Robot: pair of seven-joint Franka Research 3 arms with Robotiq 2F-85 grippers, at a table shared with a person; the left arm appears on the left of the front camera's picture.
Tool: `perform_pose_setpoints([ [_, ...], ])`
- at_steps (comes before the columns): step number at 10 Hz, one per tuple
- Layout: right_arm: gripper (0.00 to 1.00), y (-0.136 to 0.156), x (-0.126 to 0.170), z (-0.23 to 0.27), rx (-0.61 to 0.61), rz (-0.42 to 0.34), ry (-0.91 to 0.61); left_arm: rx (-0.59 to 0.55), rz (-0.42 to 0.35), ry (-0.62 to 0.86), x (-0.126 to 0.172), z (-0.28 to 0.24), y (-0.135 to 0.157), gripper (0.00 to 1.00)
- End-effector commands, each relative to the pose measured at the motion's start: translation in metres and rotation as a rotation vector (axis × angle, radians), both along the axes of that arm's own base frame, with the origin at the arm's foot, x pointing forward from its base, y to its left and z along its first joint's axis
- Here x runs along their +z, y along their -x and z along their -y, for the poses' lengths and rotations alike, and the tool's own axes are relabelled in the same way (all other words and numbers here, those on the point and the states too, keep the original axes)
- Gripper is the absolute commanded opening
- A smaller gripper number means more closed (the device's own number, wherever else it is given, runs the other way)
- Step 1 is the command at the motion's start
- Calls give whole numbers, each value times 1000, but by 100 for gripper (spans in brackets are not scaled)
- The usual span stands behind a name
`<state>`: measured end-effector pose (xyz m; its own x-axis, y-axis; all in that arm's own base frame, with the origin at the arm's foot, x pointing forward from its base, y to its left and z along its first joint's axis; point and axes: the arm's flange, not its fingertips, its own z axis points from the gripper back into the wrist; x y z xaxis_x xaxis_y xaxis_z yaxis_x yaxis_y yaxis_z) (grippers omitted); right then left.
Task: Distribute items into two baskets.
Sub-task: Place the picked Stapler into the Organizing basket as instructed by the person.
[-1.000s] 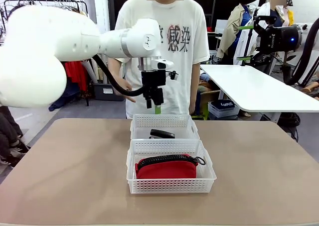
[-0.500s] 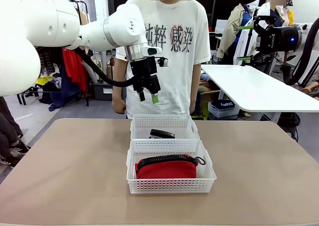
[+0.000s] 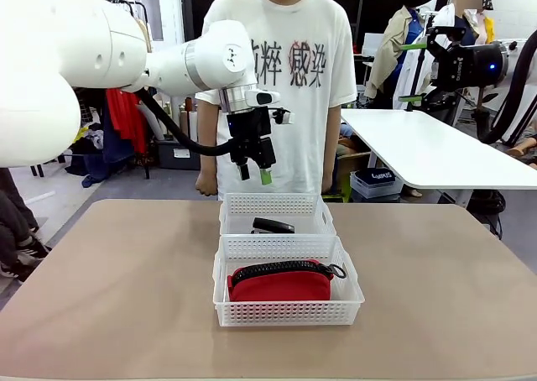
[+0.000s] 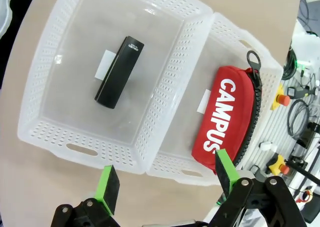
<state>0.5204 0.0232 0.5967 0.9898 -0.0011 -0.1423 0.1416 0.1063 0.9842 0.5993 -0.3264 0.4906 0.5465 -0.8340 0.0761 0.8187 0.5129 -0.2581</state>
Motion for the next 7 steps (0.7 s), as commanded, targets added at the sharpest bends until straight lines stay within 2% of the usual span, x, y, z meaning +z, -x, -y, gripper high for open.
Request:
perform_pose_setpoints([
  [1, 100, 0, 4, -1, -5, 2, -19, -1, -4, -2, -2, 1, 1, 100],
  [2, 100, 0, 4, -1, -5, 2, -19, 19, -64, 46, 3, -13, 0, 100],
  [3, 100, 0, 4, -1, -5, 2, -19, 94, -127, 134, 12, -28, 3, 100],
  [7, 100, 0, 4, -1, -5, 2, -19, 335, -202, 405, 58, -89, 36, 100],
])
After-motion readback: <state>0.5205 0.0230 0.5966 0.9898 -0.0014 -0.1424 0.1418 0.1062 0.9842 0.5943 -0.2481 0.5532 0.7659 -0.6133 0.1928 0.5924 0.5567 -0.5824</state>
